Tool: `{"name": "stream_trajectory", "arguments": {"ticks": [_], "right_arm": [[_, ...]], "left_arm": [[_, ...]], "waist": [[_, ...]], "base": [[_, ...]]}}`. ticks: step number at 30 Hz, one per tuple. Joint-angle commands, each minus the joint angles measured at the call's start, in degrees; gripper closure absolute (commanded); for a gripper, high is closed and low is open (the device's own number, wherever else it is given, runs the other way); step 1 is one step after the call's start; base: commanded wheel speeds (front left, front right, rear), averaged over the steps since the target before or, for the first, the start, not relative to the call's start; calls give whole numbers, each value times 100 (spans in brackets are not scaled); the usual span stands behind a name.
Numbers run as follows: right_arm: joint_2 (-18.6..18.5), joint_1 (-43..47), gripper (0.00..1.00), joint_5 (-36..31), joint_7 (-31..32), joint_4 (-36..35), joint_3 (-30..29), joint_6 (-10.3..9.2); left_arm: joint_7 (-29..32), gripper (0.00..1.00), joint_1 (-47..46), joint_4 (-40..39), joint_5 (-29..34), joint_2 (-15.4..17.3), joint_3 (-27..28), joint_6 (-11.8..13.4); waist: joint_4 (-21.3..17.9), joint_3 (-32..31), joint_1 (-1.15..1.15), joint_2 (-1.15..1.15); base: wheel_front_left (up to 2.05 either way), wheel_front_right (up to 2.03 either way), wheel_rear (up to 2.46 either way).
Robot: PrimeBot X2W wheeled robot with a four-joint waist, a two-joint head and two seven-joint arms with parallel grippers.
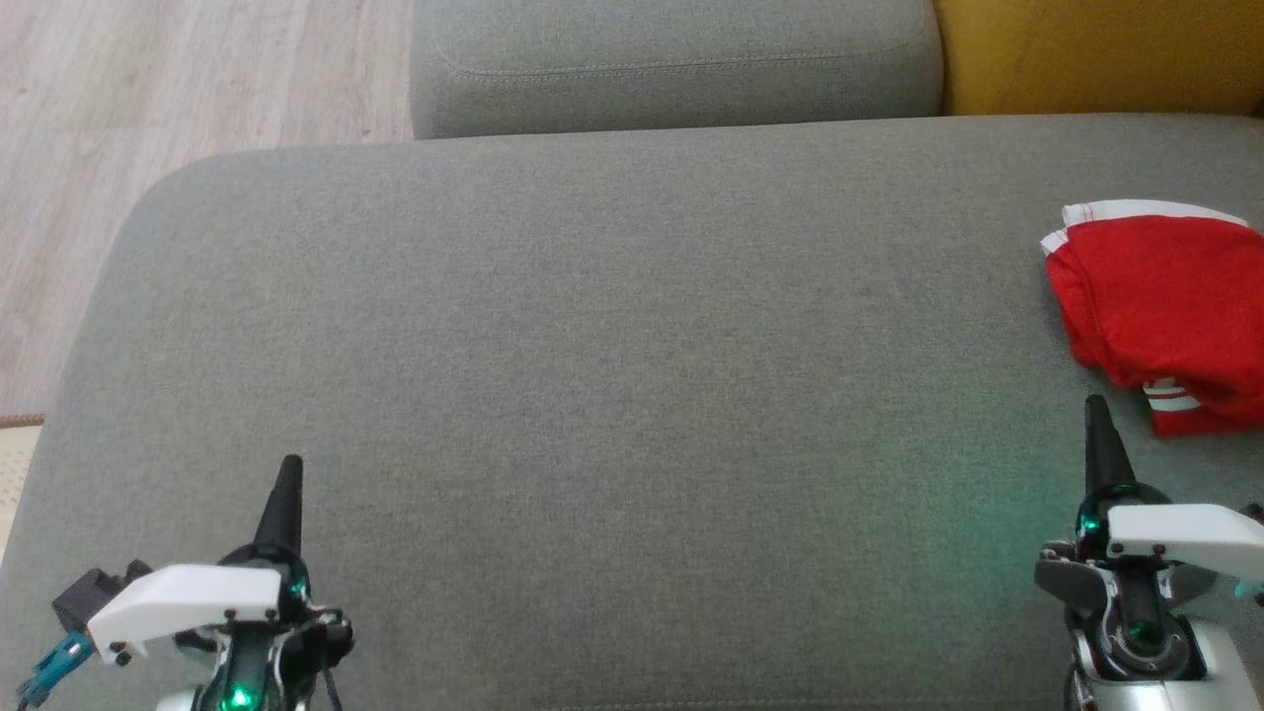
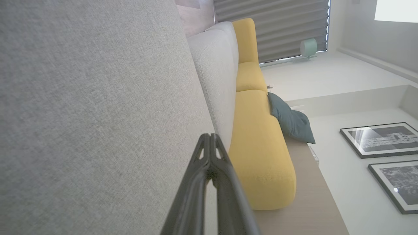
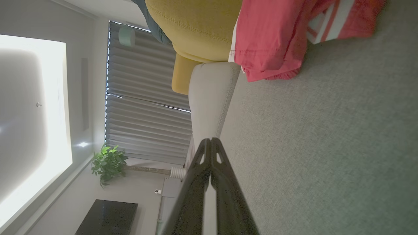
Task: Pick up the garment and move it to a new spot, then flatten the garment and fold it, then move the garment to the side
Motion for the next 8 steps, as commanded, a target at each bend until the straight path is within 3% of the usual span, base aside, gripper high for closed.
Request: {"name": "stream_trajectory", "arguments": {"ticks": [1,8], "right_arm": [[-29,-53,100,223,59,-274,69,32],[-29,0,100,702,175,-406,32,34]], "left_arm": [[81,100,-295,-234,-181,79,214,-98],[199,100,-314,-283,-608,83,300,-174]], "waist": [[0,-5,0,0],[1,-27,0,0]], "base": [[0,0,0],[0,0,0]]}}
